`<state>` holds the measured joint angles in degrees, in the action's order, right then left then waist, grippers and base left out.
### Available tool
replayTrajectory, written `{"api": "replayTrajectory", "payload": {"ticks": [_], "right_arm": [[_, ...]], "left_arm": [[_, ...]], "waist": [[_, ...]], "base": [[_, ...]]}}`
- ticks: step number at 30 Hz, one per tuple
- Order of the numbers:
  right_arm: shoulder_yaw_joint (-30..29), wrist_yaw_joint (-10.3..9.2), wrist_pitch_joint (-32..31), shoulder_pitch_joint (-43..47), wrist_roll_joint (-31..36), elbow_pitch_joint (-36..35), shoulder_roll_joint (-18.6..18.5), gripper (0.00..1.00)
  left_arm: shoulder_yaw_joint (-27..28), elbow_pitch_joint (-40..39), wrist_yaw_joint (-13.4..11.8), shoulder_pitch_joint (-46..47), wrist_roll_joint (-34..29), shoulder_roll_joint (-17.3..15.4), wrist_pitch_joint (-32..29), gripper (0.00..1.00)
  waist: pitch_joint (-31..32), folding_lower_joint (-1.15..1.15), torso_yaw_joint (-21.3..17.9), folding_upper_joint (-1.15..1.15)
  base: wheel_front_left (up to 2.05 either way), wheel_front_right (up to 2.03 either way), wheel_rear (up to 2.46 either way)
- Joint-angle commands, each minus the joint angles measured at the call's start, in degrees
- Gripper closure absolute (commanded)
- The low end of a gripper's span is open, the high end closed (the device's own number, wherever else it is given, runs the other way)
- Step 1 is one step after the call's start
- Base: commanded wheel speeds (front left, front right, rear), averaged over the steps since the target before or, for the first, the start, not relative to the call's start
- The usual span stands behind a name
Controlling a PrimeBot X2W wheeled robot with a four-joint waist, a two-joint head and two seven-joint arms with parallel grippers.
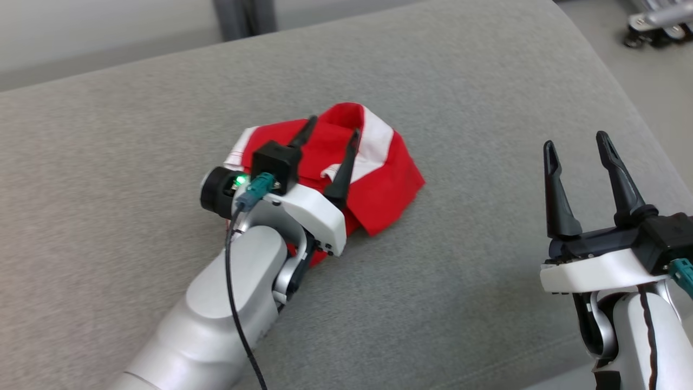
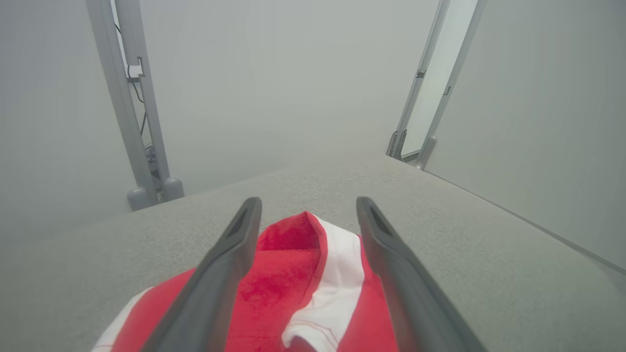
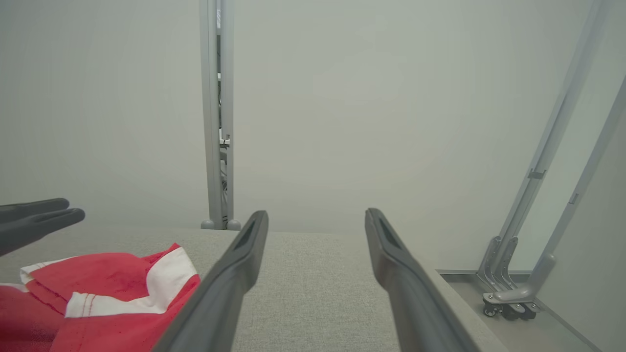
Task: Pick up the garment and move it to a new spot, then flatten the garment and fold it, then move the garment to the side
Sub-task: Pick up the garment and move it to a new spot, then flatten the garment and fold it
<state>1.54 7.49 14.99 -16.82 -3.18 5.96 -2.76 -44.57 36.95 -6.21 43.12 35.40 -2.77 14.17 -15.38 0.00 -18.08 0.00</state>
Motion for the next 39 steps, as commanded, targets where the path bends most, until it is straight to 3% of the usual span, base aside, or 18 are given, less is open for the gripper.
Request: {"api": "replayTrajectory", "payload": {"ticks": [1,6,9,12,16,26,33,39], "right_arm": [[0.0,0.01,0.3,0.7,0.36,-0.38,-0.26,0.0],[0.64,0.01,0.3,1.77,1.85,-1.44,-0.25,0.0],[1.85,0.01,0.3,2.69,2.73,-2.19,-0.29,0.0],[2.88,0.01,0.3,3.57,2.99,-2.41,-0.27,0.0],[4.49,0.01,0.3,4.84,3.41,-2.7,-0.32,0.0],[5.02,0.01,0.3,6.84,3.15,-2.35,-0.28,0.0],[5.37,0.01,0.3,6.28,3.08,-1.84,-0.28,0.0],[5.35,0.01,0.3,5.98,2.95,-1.47,-0.28,0.0]], "left_arm": [[0.87,-0.49,-0.64,0.49,-0.13,-0.51,0.47,0.0],[5.44,-4.99,-3.25,-2.3,-2.06,-3.45,1.07,0.0],[10.39,-11.62,-4.97,-7.22,-5.1,-6.56,1.07,0.0],[13.9,-17.21,-5.56,-12.04,-9.28,-9.08,1.07,0.0],[19.51,-23.31,-5.78,-19.78,-13.39,-9.62,0.98,0.0],[30.85,-29.88,-0.82,-35.13,-20.46,-3.2,0.99,0.0],[35.9,-29.14,3.63,-37.34,-22.55,-0.67,0.98,0.0],[37.6,-28.32,5.74,-37.08,-23.96,-0.22,0.98,0.0]], "waist": [[2.33,0.0,2.89,0.0],[4.85,0.0,7.3,0.0],[5.88,0.0,10.0,0.0],[6.36,0.0,11.46,0.0],[6.88,0.0,13.0,0.0],[8.17,0.0,14.45,0.0],[8.44,0.0,14.67,0.0],[8.76,0.0,14.26,0.0]], "base": [[0.0,0.0,0.0],[0.0,0.0,0.0],[0.0,0.0,0.0],[0.0,0.0,0.0],[0.0,0.0,0.0],[0.0,0.0,0.0],[0.0,0.0,0.0],[0.0,0.0,0.0]]}}
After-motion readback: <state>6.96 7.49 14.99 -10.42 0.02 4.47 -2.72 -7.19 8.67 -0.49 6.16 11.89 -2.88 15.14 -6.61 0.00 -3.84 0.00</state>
